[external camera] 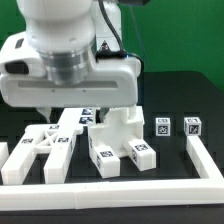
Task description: Assemble chair
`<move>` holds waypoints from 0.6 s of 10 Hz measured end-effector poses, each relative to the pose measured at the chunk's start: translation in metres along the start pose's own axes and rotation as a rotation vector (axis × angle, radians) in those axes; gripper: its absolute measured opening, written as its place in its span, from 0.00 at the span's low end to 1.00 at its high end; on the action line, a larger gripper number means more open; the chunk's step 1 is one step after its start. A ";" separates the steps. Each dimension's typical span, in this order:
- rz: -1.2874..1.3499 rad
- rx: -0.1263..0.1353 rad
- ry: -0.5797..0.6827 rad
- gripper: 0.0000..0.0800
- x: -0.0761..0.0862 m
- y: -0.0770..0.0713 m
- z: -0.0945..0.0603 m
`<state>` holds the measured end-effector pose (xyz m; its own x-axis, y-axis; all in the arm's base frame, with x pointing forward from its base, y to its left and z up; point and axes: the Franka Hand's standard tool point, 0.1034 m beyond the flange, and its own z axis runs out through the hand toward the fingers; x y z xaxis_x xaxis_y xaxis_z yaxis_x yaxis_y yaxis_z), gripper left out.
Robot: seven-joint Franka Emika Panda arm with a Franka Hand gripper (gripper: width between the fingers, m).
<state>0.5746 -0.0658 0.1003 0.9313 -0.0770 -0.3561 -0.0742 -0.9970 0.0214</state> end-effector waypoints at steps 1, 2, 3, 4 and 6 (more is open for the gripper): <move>-0.009 0.000 0.081 0.81 0.006 0.005 -0.011; -0.003 0.001 0.120 0.81 0.004 0.012 -0.016; -0.004 -0.008 0.216 0.81 0.010 0.020 -0.017; 0.000 -0.013 0.271 0.81 0.011 0.022 -0.016; 0.002 -0.022 0.345 0.81 0.012 0.023 -0.015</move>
Offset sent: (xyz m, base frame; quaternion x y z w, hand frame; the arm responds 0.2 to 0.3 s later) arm -0.0064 -0.0159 0.0017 -0.0122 0.1416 0.0140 0.9898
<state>0.5894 -0.0902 0.1102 0.9972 -0.0728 -0.0188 -0.0720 -0.9965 0.0431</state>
